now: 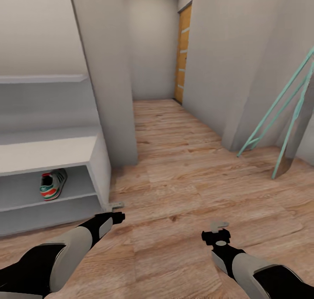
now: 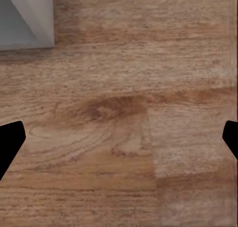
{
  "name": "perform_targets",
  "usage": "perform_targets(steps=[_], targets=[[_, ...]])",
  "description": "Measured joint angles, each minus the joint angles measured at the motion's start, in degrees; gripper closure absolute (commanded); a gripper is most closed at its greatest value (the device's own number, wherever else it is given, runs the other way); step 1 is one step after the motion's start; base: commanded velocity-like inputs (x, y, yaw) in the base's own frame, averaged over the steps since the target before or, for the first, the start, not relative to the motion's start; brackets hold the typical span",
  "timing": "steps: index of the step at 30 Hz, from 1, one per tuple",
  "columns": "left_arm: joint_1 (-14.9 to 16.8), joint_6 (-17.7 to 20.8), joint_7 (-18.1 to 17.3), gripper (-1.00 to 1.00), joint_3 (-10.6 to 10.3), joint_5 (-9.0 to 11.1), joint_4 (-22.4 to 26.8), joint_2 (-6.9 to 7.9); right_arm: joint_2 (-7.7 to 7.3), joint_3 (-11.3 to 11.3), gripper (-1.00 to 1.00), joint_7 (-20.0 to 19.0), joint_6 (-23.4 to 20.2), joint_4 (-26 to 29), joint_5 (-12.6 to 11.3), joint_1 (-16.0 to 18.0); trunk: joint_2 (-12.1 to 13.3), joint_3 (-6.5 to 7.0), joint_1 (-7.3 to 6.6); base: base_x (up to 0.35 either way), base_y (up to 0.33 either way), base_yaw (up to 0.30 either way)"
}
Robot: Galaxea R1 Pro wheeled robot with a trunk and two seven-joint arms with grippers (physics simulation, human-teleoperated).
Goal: Pick up the two gym shoes and the two sandals from the corridor floor and place them onto the hallstand (shoe rack) in the corridor, making sure they are on the rack and not on the floor. Arrange them so the two gym shoes are next to each other and the two sandals are next to each other.
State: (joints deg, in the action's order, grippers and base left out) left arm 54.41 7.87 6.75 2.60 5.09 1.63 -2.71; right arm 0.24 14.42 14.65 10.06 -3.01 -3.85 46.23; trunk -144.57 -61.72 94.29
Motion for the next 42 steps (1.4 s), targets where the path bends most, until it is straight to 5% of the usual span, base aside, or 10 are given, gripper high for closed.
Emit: perform_targets(steps=[42], targets=[[0.00,0.00,0.00,-1.00,0.00,0.00,0.00,0.21,0.00,0.00,-1.00,-0.02,0.00,0.00,0.03,0.00,0.00,0.00,0.00,0.000,0.000,-0.300]])
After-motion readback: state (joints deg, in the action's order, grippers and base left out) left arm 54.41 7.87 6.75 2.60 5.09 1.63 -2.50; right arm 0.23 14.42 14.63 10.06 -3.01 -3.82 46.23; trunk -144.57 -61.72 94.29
